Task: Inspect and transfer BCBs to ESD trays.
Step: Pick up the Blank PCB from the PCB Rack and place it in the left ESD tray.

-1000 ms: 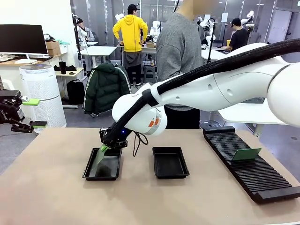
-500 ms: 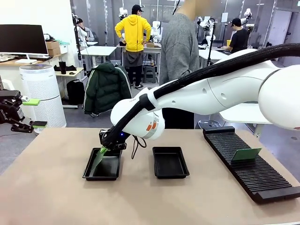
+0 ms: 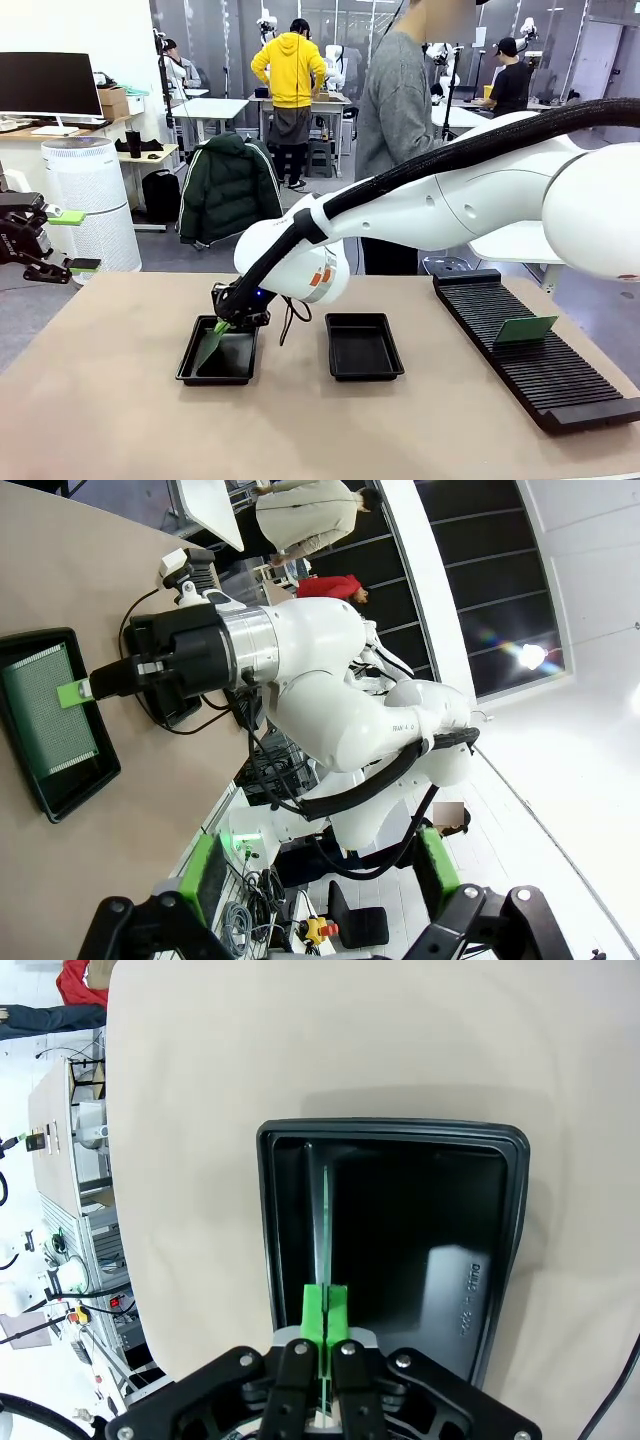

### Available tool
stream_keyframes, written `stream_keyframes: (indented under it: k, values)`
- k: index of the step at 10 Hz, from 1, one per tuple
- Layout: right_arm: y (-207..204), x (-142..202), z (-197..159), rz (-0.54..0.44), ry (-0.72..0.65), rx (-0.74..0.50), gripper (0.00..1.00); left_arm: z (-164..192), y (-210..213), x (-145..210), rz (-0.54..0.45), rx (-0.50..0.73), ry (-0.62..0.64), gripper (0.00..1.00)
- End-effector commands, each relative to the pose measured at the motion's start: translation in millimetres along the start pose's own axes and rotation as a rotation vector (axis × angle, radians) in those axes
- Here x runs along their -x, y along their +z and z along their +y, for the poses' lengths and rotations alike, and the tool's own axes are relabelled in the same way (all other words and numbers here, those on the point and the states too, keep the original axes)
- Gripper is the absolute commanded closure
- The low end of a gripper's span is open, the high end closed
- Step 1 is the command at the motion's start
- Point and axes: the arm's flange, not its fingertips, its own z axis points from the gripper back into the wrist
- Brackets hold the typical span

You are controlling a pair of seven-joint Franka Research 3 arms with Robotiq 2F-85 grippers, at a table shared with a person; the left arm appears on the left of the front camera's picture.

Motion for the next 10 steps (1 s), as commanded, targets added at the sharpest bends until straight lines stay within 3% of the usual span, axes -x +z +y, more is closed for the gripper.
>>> stream_keyframes:
  k: [1,10]
  values:
    - [-1.6,2.4,5.7,-0.004,-0.026,0.032,0.94,-0.9,-0.1,0.5,0.0,0.002,0.001,0.0]
    - [11.2,-8.0,31.3,0.043,-0.012,0.235,0.31,-0.9,-0.1,0.5,0.0,0.002,0.001,0.0]
